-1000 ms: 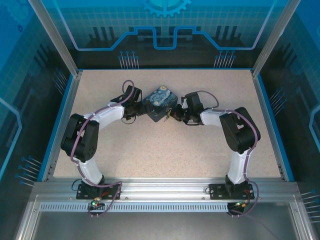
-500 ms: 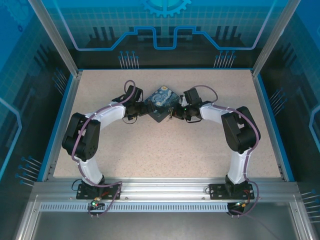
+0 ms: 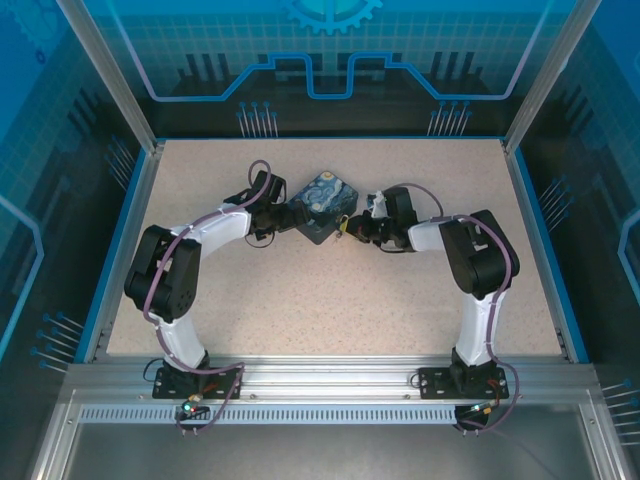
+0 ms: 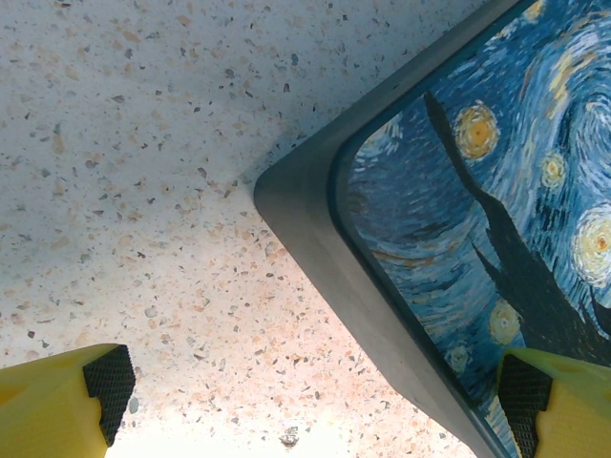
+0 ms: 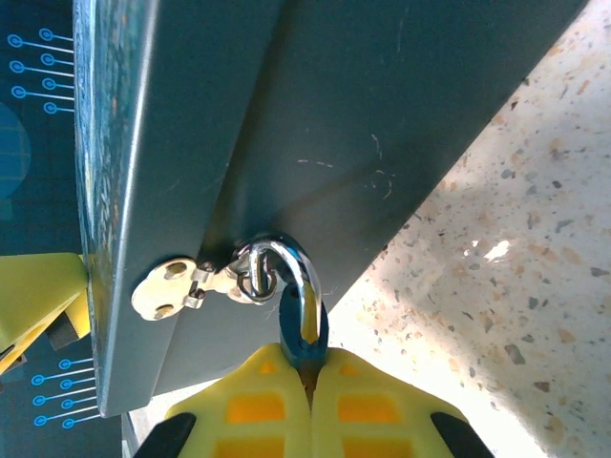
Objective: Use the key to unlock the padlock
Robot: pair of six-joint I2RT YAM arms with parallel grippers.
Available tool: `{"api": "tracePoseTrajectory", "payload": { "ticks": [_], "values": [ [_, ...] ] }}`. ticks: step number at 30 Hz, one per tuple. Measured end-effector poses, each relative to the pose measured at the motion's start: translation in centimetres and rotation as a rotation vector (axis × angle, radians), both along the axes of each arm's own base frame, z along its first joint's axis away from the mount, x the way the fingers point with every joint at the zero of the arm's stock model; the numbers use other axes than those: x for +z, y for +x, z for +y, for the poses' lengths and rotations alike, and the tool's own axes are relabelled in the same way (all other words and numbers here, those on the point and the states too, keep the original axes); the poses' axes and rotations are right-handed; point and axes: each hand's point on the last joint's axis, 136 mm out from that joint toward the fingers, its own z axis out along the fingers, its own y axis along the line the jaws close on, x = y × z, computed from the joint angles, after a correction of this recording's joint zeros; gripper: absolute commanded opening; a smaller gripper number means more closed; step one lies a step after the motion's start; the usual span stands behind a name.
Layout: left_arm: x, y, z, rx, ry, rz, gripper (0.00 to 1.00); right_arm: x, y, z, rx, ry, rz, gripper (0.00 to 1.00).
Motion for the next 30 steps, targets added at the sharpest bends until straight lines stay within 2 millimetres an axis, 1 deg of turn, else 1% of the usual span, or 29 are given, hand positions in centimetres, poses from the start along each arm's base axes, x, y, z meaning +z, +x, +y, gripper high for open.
{"api": "tracePoseTrajectory", "payload": {
  "ticks": [5, 11, 13, 16, 19, 21, 26, 30],
  "values": [
    [0.0, 0.2, 0.0, 0.002, -0.002, -0.006, 0.99, -0.3, 0.5, 0.4, -0.018, 0.086, 0.000, 0.00],
    [0.0, 0.4, 0.1, 0.006, -0.003, -0.012, 0.99, 0.0, 0.8, 0.9, -0.072, 0.183, 0.020, 0.00],
    [0.0, 0.5, 0.2, 0.008, -0.003, -0.012, 0.98, -0.2, 0.6, 1.4, -0.094, 0.190, 0.050, 0.00],
    [0.0, 0.6, 0.4, 0.017, 0.003, -0.017, 0.98, -0.4, 0.0, 2.8, -0.119, 0.197, 0.096, 0.00],
    [0.0, 0.9, 1.0, 0.037, 0.011, -0.022, 0.98, -0.4, 0.1, 3.5, -0.159, 0.205, 0.120, 0.00],
    [0.0, 1.0, 1.2, 0.042, 0.015, -0.026, 0.98, -0.3, 0.2, 3.7, -0.181, 0.201, 0.128, 0.00],
    [0.0, 1.0, 1.2, 0.044, 0.015, -0.032, 0.98, 0.2, 0.6, 2.9, -0.234, 0.170, 0.140, 0.00],
    [0.0, 1.2, 1.1, 0.044, 0.013, -0.038, 0.98, 1.0, 1.1, 1.0, -0.301, 0.163, 0.113, 0.00]
  ]
}}
